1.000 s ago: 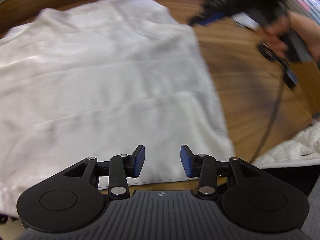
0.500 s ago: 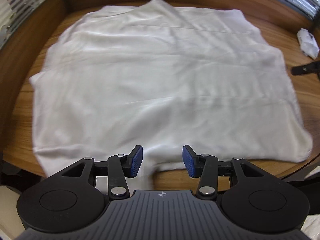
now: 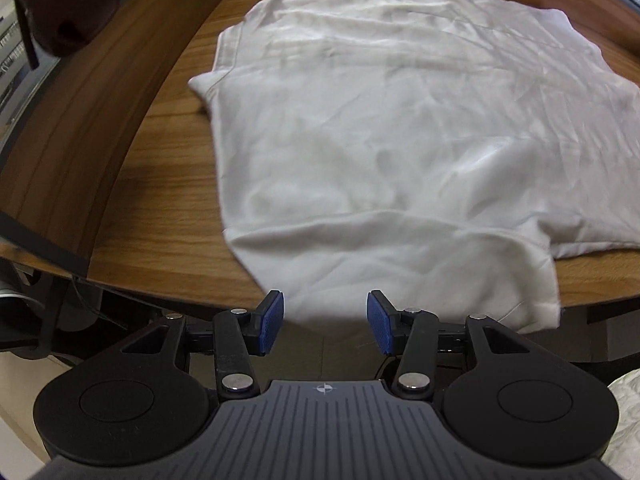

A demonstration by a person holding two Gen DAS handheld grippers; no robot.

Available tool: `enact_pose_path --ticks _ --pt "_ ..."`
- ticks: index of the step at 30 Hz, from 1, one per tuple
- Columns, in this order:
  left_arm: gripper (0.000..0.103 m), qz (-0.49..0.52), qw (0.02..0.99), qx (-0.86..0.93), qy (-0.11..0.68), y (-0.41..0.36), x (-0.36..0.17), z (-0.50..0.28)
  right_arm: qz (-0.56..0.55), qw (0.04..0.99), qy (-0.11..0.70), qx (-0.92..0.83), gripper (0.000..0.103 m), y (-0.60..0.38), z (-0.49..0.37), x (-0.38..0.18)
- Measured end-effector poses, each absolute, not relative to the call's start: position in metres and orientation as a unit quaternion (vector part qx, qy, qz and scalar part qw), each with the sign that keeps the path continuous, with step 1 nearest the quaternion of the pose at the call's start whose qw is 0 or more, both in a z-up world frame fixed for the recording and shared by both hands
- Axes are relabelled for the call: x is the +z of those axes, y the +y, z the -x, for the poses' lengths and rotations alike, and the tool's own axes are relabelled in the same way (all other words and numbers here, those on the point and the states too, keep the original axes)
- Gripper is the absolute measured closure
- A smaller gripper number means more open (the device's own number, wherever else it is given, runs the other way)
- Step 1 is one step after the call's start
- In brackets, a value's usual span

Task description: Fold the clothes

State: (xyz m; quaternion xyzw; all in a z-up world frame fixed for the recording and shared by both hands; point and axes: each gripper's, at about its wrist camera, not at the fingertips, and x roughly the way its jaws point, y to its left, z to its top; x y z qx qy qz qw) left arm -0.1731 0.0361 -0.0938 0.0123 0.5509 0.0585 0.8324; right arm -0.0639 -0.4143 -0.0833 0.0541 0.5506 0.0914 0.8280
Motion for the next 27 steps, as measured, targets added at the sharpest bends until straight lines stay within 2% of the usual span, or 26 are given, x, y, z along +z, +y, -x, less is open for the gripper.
enact_pose_path --ticks 14,27 --pt "0.052 0.022 0.826 -0.057 0.560 0.063 -0.160 0.193 -0.039 0.828 0.555 0.068 0.042 -0.389 0.096 -0.078" --pt "0.049 0.044 0.835 -0.127 0.534 0.051 -0.197 0.180 -0.028 0.822 0.567 0.042 0.041 -0.390 0.108 -0.066"
